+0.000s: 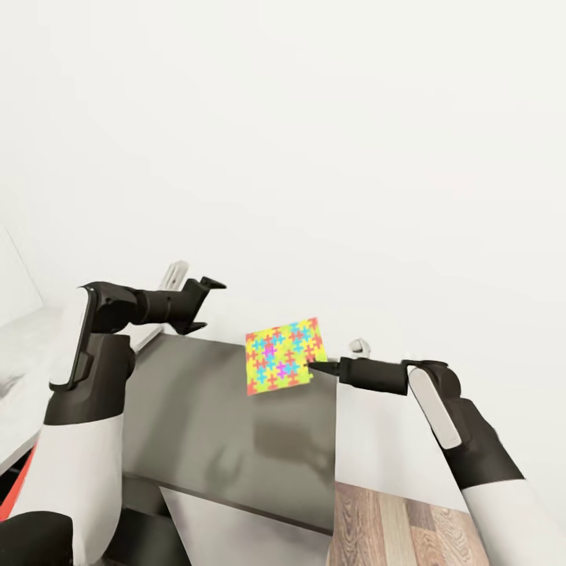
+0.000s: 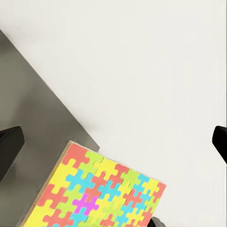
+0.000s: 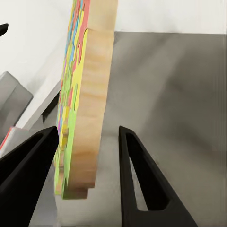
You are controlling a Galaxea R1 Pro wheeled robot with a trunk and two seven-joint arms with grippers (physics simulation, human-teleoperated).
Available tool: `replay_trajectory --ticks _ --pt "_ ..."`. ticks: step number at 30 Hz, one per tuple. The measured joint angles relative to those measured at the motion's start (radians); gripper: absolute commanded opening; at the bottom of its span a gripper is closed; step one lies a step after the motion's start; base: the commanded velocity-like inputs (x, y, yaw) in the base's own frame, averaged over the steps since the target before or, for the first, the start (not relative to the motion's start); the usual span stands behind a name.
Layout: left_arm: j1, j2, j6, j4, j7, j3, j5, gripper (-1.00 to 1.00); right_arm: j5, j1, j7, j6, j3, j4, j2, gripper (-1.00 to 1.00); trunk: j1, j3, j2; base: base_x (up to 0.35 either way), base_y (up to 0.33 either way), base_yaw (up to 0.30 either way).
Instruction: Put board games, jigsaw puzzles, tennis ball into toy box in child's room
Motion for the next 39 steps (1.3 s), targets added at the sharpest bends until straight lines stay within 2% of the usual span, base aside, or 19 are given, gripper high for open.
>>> replay_trajectory --ticks 1,3,6,8,11,12,15,16,20,26,33,39 --pt "-0.005 0.001 -0.001 0.000 0.000 0.000 0.002 1.00 -0.002 0.006 -0.001 0.025 -0.001 -0.033 -0.005 -1.00 -0.004 0.003 0.007 0.000 0.000 0.000" --pt "-0.030 0.003 -0.002 0.000 0.003 0.000 0.007 1.00 -0.003 0.026 0.000 0.025 -0.005 -0.110 -0.016 -1.00 -0.012 0.009 0.021 0.000 0.000 0.000" --pt "-0.039 0.004 -0.002 0.000 0.004 0.001 0.007 1.00 0.001 0.032 0.000 0.025 -0.006 -0.127 -0.019 -1.00 -0.023 0.019 0.042 0.000 0.000 0.016" --pt "-0.043 0.019 -0.001 0.000 0.006 0.019 0.008 1.00 0.001 0.035 0.000 0.025 -0.006 -0.144 -0.020 -1.00 -0.031 0.025 0.056 0.000 0.000 0.130" --pt "-0.046 0.070 -0.001 0.000 0.006 0.036 0.020 1.00 0.002 0.037 0.000 0.025 -0.007 -0.157 -0.021 -1.00 -0.042 0.034 0.077 0.000 0.000 0.237" --pt "-0.046 0.093 -0.001 0.000 0.006 0.039 0.047 1.00 0.001 0.038 0.000 0.025 -0.008 -0.159 -0.021 -1.00 -0.046 0.038 0.084 0.000 0.000 0.263" --pt "-0.048 0.127 -0.002 0.000 0.006 0.042 0.097 1.00 -0.002 0.037 0.000 0.025 -0.009 -0.162 -0.022 -1.00 -0.058 0.047 0.105 0.000 0.000 0.276" --pt "-0.050 0.145 -0.002 0.000 0.006 0.043 0.119 1.00 -0.004 0.035 0.001 0.025 -0.009 -0.163 -0.024 -1.00 -0.061 0.050 0.112 0.000 0.000 0.286" --pt "-0.052 0.174 -0.003 0.000 0.006 0.046 0.149 1.00 -0.007 0.020 0.001 0.025 -0.010 -0.161 -0.030 -1.00 -0.077 0.063 0.140 0.000 0.000 0.292" --pt "-0.052 0.194 -0.003 0.000 0.006 0.056 0.163 1.00 -0.009 -0.002 0.002 0.025 -0.004 -0.159 -0.036 -1.00 -0.100 0.081 0.182 0.000 0.000 0.296" --pt "-0.059 0.199 -0.003 0.000 0.006 0.058 0.165 1.00 -0.010 -0.036 0.002 0.025 0.004 -0.152 -0.036 -1.00 -0.127 0.103 0.231 0.000 0.000 0.298" --pt "-0.071 0.222 -0.003 0.001 0.006 0.060 0.170 1.00 -0.006 -0.093 0.002 0.024 0.005 -0.082 -0.031 -1.00 -0.150 0.122 0.273 0.000 0.000 0.299"
